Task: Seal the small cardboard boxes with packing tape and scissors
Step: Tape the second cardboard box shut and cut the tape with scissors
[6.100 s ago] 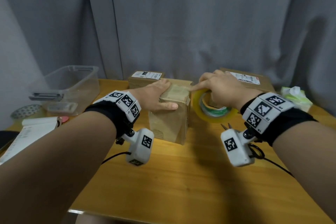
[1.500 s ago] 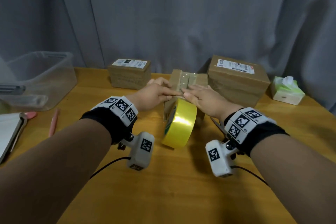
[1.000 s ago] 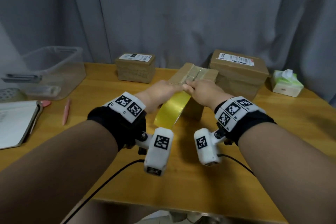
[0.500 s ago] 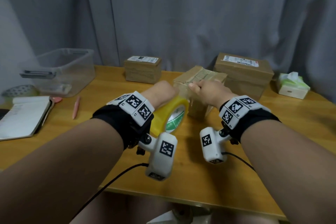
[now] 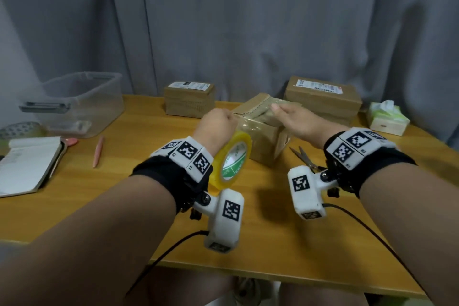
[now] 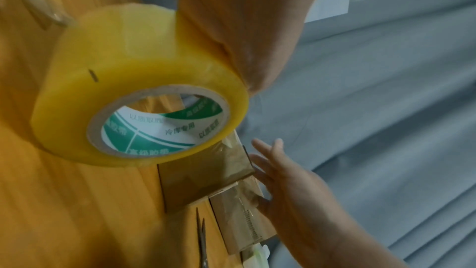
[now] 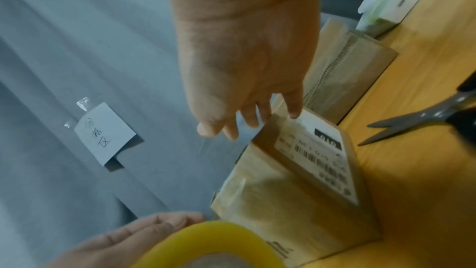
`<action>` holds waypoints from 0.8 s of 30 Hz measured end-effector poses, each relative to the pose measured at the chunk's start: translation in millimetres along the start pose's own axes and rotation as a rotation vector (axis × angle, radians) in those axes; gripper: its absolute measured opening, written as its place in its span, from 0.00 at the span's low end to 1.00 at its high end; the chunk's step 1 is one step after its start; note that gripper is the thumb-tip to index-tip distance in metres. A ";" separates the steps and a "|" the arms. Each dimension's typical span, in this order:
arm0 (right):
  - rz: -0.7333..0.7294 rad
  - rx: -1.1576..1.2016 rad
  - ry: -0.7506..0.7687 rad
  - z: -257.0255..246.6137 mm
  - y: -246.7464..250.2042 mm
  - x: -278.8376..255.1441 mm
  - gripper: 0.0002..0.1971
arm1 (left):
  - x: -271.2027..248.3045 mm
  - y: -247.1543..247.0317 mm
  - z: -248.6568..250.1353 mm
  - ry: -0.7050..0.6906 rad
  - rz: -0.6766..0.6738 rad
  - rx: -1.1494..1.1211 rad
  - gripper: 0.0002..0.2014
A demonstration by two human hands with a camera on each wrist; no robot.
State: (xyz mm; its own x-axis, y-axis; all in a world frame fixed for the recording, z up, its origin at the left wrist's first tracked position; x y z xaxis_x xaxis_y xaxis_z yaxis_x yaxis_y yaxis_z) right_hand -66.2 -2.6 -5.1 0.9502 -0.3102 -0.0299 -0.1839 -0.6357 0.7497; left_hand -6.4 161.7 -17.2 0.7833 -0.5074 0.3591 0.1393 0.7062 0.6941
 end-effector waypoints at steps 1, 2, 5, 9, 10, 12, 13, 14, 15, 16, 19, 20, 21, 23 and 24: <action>0.054 0.062 0.023 2.2 8.1 -6.8 0.23 | -0.4 -0.2 0.8 -0.009 0.007 0.004 0.13; 0.106 0.082 0.039 5.2 14.6 -12.9 0.21 | -0.1 -0.5 1.1 -0.014 0.014 0.006 0.12; 0.222 -0.040 -0.077 32.3 25.4 -21.3 0.16 | -1.0 0.7 -0.4 -0.005 0.040 -0.023 0.11; 0.071 -0.477 -0.460 84.6 12.8 -32.7 0.09 | -3.6 1.1 1.2 0.026 0.050 -0.030 0.13; 0.009 -0.553 -0.523 93.8 6.1 -37.1 0.11 | -4.3 0.6 2.0 0.030 0.050 -0.026 0.13; -0.058 -0.606 -0.569 104.5 -3.9 -40.2 0.13 | -3.9 -0.3 2.5 0.034 0.049 -0.027 0.13; -0.056 -0.632 -0.574 106.5 -6.1 -39.1 0.13 | -3.6 -0.5 2.1 0.036 0.046 -0.031 0.13; -0.041 -0.668 -0.575 106.4 -7.1 -37.9 0.14 | -3.1 -0.6 1.5 0.040 0.042 -0.035 0.13; -0.018 -0.708 -0.573 105.2 -7.4 -36.4 0.15 | -3.0 -0.5 1.5 0.039 0.041 -0.036 0.13; 0.008 -0.742 -0.567 104.2 -7.3 -35.7 0.16 | -2.6 -0.9 1.1 0.039 0.040 -0.037 0.13; 0.059 -0.754 -0.574 106.4 -8.1 -35.9 0.19 | -2.1 -1.6 0.3 0.044 0.037 -0.045 0.13; 0.060 -0.732 -0.579 108.8 -9.8 -36.2 0.19 | -2.0 -1.8 -0.2 0.048 0.036 -0.049 0.12; 0.059 -0.704 -0.585 110.5 -11.5 -36.3 0.18 | -2.1 -2.2 -0.7 0.054 0.033 -0.052 0.12; 0.083 -0.611 -0.587 109.9 -10.6 -35.8 0.16 | -1.9 -3.1 -1.5 0.074 0.027 -0.065 0.12; 0.100 -0.559 -0.593 108.7 -7.7 -35.7 0.16 | -1.4 -3.3 -2.0 0.084 0.027 -0.074 0.13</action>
State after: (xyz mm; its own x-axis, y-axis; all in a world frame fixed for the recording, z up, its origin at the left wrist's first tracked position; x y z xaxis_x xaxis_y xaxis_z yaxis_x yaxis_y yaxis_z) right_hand -126.0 -63.5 -81.7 0.6166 -0.7681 -0.1727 0.0405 -0.1881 0.9813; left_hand -6.7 161.1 -21.2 0.8349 -0.4466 0.3217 0.1591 0.7553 0.6357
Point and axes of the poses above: each hand's wrist, its own x-axis towards the middle knuckle, its own y-axis out of the back of the hand, z = x × y, the point moved 6 cm from there along x, towards the middle knuckle, and after that the axes turned 14 degrees about -y, right-handed, at the moved point
